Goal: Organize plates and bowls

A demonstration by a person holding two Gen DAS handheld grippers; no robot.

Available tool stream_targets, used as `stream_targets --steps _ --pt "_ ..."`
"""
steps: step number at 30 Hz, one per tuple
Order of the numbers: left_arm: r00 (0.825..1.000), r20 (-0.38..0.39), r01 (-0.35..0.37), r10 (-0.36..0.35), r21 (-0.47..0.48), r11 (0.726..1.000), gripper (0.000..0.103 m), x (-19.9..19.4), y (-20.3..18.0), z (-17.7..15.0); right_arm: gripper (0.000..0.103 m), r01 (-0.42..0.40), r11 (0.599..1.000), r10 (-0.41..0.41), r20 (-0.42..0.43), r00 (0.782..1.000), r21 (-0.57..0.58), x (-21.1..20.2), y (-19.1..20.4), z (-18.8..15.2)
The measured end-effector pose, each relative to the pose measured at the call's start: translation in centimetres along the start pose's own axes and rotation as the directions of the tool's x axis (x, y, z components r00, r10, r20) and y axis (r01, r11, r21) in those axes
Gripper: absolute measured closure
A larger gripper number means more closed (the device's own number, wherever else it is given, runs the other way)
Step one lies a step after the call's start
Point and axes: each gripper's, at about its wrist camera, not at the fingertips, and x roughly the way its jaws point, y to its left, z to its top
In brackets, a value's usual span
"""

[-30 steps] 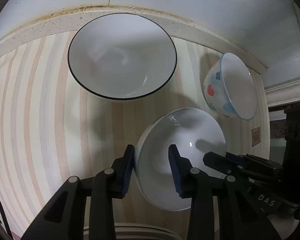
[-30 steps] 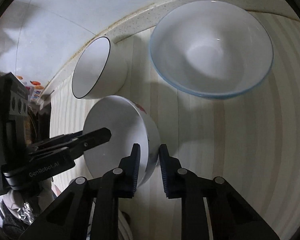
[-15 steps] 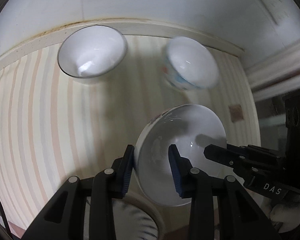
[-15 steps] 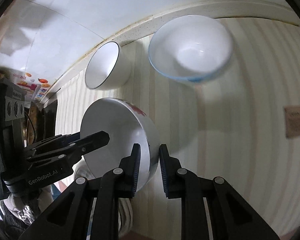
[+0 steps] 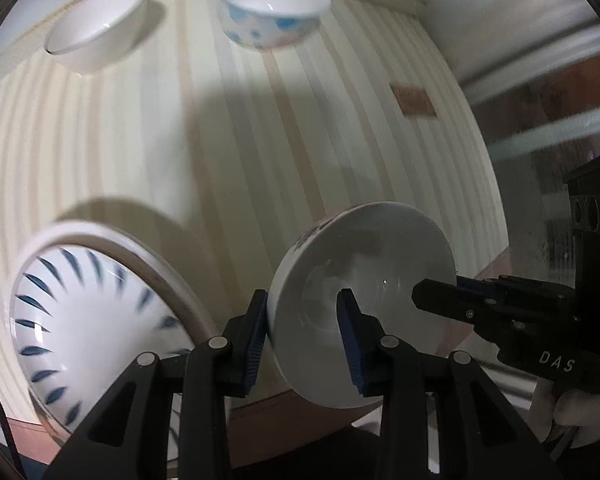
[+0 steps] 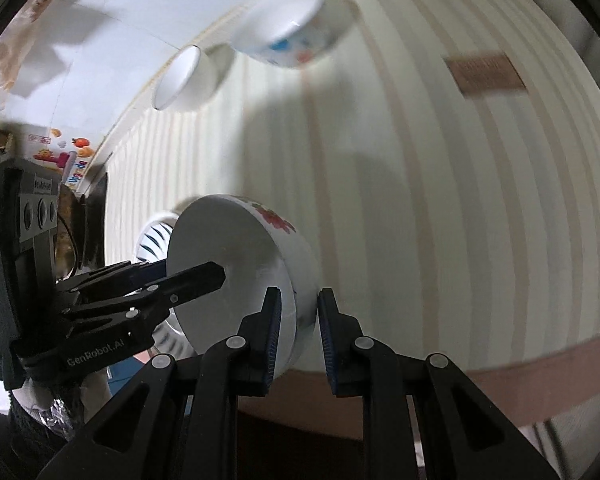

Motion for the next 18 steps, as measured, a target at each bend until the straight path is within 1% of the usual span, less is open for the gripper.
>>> stream_targets --steps 5,9,12,18 --pt "0.999 -0.039 -0.014 0.014 0.023 1.0 0.071 2.2 -0.8 0.0 0.082 0.007 0.998 -0.006 -0.021 1.0 0.061 1.0 -2.8 -1.8" --pt "0.998 -0.055 -0.018 0.02 0.038 0.999 0.071 3.0 -1.1 -0.2 0.082 0.009 0.996 -0.007 -0.024 1.0 0.093 1.4 -4.5 -1.8" --pt "0.998 -0.06 -0.026 0.029 0.044 0.999 0.071 3.5 -1.4 0.0 0.082 0.015 0.995 -0.013 -0.024 1.0 0.103 1.7 -5.0 -1.7" --pt "0.997 -0.074 -0.022 0.025 0.034 0.999 0.071 4.0 -1.5 0.6 0.082 0.027 0.994 -0.022 -0.045 0.999 0.107 2.2 -5.2 -0.9"
